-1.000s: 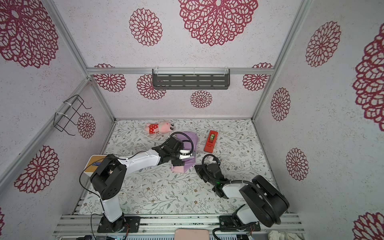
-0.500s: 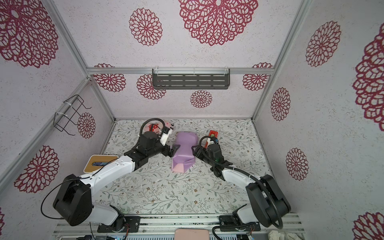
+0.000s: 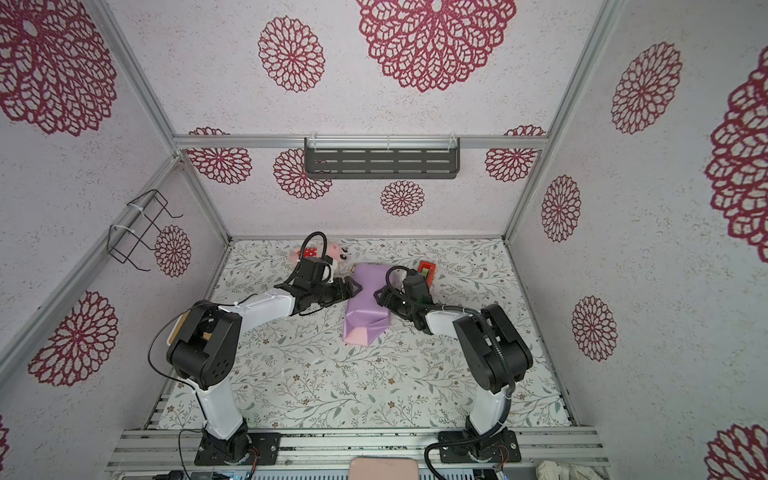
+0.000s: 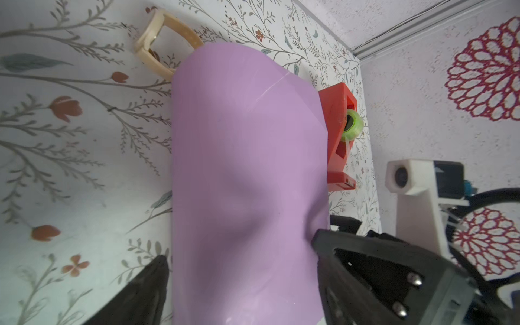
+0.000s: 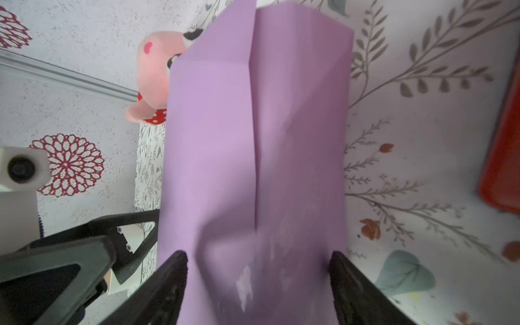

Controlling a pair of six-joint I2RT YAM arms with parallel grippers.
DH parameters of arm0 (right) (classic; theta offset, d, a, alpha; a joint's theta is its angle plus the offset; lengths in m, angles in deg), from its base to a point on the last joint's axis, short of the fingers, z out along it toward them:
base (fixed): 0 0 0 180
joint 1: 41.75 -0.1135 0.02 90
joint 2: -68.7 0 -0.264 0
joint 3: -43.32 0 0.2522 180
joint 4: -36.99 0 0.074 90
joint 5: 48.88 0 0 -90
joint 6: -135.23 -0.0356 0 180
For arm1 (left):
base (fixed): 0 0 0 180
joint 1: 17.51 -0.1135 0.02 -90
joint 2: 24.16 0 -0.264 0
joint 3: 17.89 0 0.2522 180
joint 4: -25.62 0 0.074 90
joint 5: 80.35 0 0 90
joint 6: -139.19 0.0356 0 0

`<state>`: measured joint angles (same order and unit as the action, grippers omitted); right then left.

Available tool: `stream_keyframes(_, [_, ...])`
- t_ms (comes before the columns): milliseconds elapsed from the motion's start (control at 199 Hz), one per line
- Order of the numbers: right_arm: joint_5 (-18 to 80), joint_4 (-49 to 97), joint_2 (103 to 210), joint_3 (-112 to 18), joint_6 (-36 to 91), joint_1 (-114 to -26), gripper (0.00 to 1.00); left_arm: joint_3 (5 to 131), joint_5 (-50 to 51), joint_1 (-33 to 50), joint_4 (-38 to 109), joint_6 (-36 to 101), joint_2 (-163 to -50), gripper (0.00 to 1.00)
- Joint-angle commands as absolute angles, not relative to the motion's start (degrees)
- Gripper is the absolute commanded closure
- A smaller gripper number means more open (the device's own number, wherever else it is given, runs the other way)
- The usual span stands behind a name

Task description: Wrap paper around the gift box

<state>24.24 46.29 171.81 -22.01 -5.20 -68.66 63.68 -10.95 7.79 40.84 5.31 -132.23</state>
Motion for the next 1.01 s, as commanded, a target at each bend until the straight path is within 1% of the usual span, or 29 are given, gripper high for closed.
stream_keyframes(0, [19.6,48.5,171.6,-23.1,-3.7,-68.7,0.22,64.6,-13.6,8.7,39.8,3.1,-133.4,0.19])
stream_keyframes(226, [17.1,49.6,169.5,-20.6,-4.0,-69.0,0.24,62.4,-15.4,10.8,37.4,1.6,-132.3,0.26])
stream_keyframes(483, [16.3,51.4,164.0,-14.1,-6.4,-70.5,0.25,55.5,-13.9,14.8,34.0,-2.5,-127.0,0.27])
stream_keyframes(694, [19.8,49.7,155.9,-5.5,-8.6,-73.0,0.25,47.2,-10.7,19.0,30.1,-6.9,-121.3,0.26])
stream_keyframes(750, [21.0,48.9,153.7,-3.5,-9.0,-73.6,0.25,46.1,-9.7,19.3,30.2,-7.1,-119.8,0.24])
stream_keyframes(830, [23.3,45.0,150.4,-2.3,-7.6,-73.4,0.22,45.4,-7.7,19.1,32.3,-5.8,-118.0,0.18])
stream_keyframes(916, [29.3,34.1,146.3,-4.5,-1.1,-72.6,0.19,45.6,-4.7,18.0,36.4,-3.0,-115.9,0.10])
stream_keyframes(1001, [37.3,24.0,142.1,-7.9,6.5,-72.6,0.18,43.8,-0.8,17.4,39.9,1.1,-111.2,0.08])
